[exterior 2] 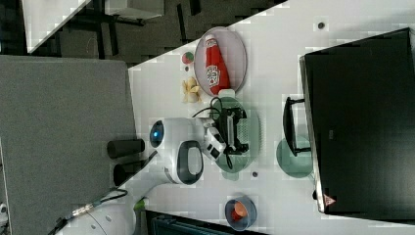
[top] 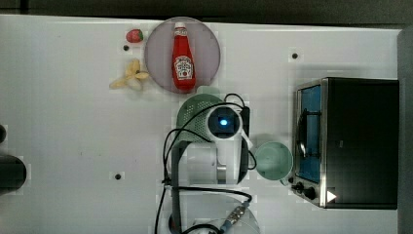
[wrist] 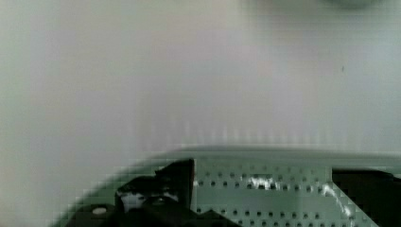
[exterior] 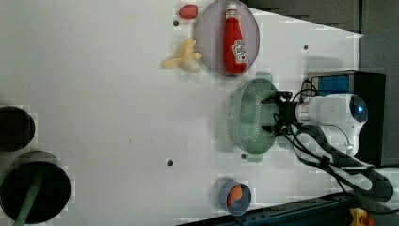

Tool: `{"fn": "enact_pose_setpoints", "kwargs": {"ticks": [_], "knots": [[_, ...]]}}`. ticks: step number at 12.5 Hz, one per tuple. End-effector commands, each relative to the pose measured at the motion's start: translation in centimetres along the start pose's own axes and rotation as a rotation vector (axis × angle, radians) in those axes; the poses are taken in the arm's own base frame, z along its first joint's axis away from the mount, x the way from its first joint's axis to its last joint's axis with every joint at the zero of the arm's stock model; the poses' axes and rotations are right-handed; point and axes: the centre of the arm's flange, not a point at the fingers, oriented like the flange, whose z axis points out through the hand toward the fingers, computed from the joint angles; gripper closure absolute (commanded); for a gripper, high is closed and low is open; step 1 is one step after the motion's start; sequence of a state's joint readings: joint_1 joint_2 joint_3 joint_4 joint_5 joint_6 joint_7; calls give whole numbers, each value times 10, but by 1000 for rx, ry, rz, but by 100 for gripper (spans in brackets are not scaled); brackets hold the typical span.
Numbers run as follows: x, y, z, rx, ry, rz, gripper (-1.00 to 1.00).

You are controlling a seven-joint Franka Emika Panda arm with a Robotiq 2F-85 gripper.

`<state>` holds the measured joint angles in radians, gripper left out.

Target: Drag strainer left to right.

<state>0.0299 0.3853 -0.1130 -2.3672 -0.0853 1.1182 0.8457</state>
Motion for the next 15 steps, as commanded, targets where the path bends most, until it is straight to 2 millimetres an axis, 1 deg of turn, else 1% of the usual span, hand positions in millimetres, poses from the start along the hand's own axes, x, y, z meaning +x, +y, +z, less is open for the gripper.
{"fn": "enact_pose_setpoints", "kwargs": {"ticks": [1, 2, 3, 4, 5, 6, 7, 9, 10, 13, 15], "knots": [[24, 1, -2, 2, 11, -94, -100], [29, 2, -2, 2, 14, -85, -100], [30, 1, -3, 3, 14, -89, -100], [27, -1, -7, 14, 12, -132, -100], [24, -2, -13, 18, 11, -200, -100], [20, -3, -20, 21, 8, -313, -100], [14, -5, -35, 43, 9, -440, -100], [11, -12, -76, 91, 20, -632, -100], [12, -13, -100, 101, 24, -693, -100], [10, -11, -187, 88, 18, -740, -100], [7, -4, -252, 59, 11, -750, -100]]}}
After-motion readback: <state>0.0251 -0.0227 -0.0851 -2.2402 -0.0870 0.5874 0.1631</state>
